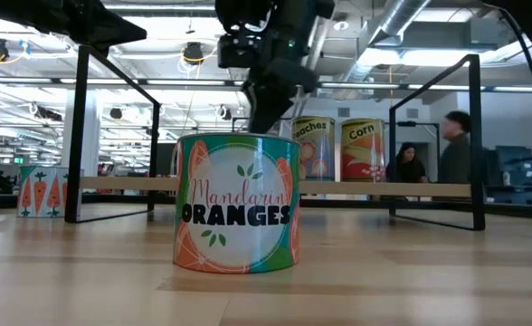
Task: Pick and place cans onto a shelf
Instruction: Put the small canned corn on the shelf
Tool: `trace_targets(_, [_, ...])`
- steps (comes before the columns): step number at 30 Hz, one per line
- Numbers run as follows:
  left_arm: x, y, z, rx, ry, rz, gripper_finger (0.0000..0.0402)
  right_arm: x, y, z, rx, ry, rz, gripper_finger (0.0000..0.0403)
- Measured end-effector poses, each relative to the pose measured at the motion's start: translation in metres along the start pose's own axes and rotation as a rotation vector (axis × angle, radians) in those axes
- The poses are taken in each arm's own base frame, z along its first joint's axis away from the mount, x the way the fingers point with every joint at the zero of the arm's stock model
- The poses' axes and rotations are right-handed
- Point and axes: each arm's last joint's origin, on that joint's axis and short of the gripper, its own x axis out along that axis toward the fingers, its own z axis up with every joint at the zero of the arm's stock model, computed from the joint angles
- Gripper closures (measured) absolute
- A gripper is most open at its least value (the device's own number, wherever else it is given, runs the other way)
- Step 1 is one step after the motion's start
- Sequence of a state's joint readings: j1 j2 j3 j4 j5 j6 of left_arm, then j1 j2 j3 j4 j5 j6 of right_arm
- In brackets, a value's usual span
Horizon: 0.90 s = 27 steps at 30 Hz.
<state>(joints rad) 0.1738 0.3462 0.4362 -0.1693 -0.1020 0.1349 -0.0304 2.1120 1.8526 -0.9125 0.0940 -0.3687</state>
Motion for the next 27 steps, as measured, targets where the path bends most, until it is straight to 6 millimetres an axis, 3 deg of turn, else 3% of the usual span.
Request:
trace_targets(14, [0.0,0.0,0.0,0.0,0.0,-0.001,0.0401,0.001,-0.0033,-0.0039,0.009,0.028,0.006,0.0373])
trace_targets(27, [0.0,0.0,0.0001,-0.001,-0.001,-0.001,0.0401,0.0011,-0.0033,-0.004,0.011,0.028,0.006,0.0322])
